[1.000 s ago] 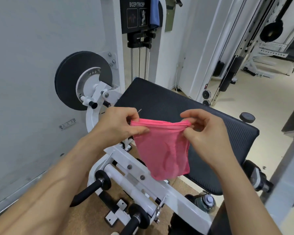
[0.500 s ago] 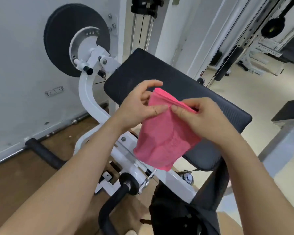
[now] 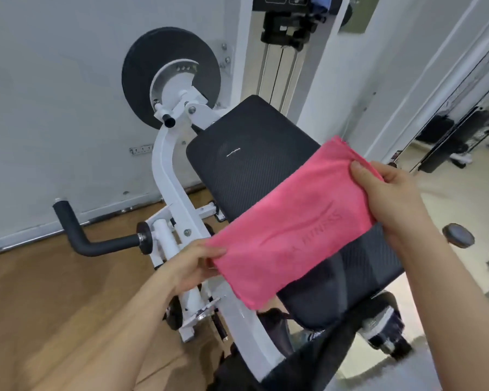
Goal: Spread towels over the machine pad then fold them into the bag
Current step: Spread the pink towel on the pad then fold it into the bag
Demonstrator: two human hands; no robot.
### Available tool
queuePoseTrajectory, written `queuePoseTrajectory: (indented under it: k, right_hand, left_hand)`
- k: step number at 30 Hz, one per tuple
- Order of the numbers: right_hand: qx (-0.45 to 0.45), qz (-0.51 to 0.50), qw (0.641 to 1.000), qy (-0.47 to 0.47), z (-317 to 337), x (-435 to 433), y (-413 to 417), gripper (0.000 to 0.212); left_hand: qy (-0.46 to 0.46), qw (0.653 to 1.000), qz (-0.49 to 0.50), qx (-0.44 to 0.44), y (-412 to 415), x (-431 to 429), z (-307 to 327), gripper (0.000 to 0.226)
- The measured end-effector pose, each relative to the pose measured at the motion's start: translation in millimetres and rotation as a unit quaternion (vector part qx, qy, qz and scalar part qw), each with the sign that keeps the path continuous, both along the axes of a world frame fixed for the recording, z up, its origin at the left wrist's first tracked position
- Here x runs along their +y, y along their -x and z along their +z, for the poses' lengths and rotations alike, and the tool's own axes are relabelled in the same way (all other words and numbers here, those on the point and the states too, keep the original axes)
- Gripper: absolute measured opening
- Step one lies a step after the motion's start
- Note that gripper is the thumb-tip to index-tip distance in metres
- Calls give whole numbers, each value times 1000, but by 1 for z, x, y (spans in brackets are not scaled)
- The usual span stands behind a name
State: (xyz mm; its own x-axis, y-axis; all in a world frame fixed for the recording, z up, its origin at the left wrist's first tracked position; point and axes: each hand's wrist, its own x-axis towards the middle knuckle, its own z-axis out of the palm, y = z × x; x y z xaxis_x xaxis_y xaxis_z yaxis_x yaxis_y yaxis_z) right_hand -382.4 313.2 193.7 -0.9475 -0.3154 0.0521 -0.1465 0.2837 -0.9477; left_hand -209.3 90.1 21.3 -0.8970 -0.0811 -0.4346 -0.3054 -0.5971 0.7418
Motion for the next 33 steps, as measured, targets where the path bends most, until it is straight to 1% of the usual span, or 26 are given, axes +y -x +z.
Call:
queuePoseTrajectory:
  k: [1, 2, 5, 9, 11, 12, 13, 14, 15, 16, 17, 18, 19, 20, 21, 22, 24, 26, 28, 31, 33]
  right_hand:
    - [-5, -13, 1000, 2, -5, 9, 12, 15]
    - [-11, -20, 1000, 3, -10, 16, 24, 14]
    - [-7, -19, 1000, 5, -22, 28, 48, 15]
    - [35, -32, 998, 43, -17, 18, 61, 16]
    - [80, -67, 994, 18, -18, 10, 70, 17]
    - [106, -88, 990, -14, -21, 6, 75, 21]
    - [128, -106, 984, -66, -28, 2, 80, 22]
    - [143, -122, 972, -142, -37, -2, 83, 19]
    - [147, -136, 952, -233, -47, -6, 84, 30]
    - [148, -141, 927, -314, -60, -9, 80, 47]
    - [174, -133, 905, -365, -71, -13, 73, 61]
    - [225, -104, 887, -389, -83, -16, 65, 69]
    - [281, -51, 868, -406, -93, -22, 54, 73]
    - [325, 6, 846, -422, -106, -28, 46, 73]
    - [350, 54, 823, -443, -118, -34, 39, 72]
    - [353, 87, 807, -465, -128, -41, 34, 69]
    - [320, 121, 798, -496, -147, -54, 32, 62]
    - [301, 125, 785, -527, -160, -59, 34, 60]
    - [293, 121, 769, -554, -163, -62, 36, 62]
    - [283, 126, 764, -566, -155, -70, 34, 65]
    - [286, 138, 767, -557, -151, -76, 33, 68]
  left_hand:
    - [-24, 998, 49, 7, 3, 6, 4, 27]
    - [-37, 995, 91, 13, 7, 11, 7, 23]
    - [-36, 983, 179, 20, 23, 18, 23, 22]
    - [-15, 962, 268, 51, 53, 12, 46, 19]
    - [-13, 950, 311, 39, 71, 5, 52, 20]
    - [-13, 948, 317, 32, 80, 3, 48, 23]
    - [-7, 951, 308, 18, 87, 3, 41, 28]
    - [11, 958, 286, -5, 93, 6, 29, 39]
    - [41, 962, 266, -36, 97, 12, 14, 57]
    - [84, 962, 252, -64, 98, 20, -1, 72]
    - [134, 956, 249, -72, 100, 27, -14, 79]
    - [178, 947, 258, -66, 102, 32, -23, 76]
    - [212, 937, 273, -55, 105, 35, -26, 68]
    - [240, 927, 282, -53, 107, 35, -27, 58]
    - [267, 920, 280, -58, 110, 35, -26, 51]
    - [291, 915, 272, -64, 110, 34, -27, 47]
    - [317, 912, 251, -59, 104, 30, -31, 48]
    - [308, 917, 249, -49, 97, 26, -32, 51]
    - [306, 917, 252, -43, 93, 21, -33, 54]
    - [316, 912, 258, -46, 96, 13, -31, 60]
    - [309, 910, 270, -53, 97, 7, -27, 63]
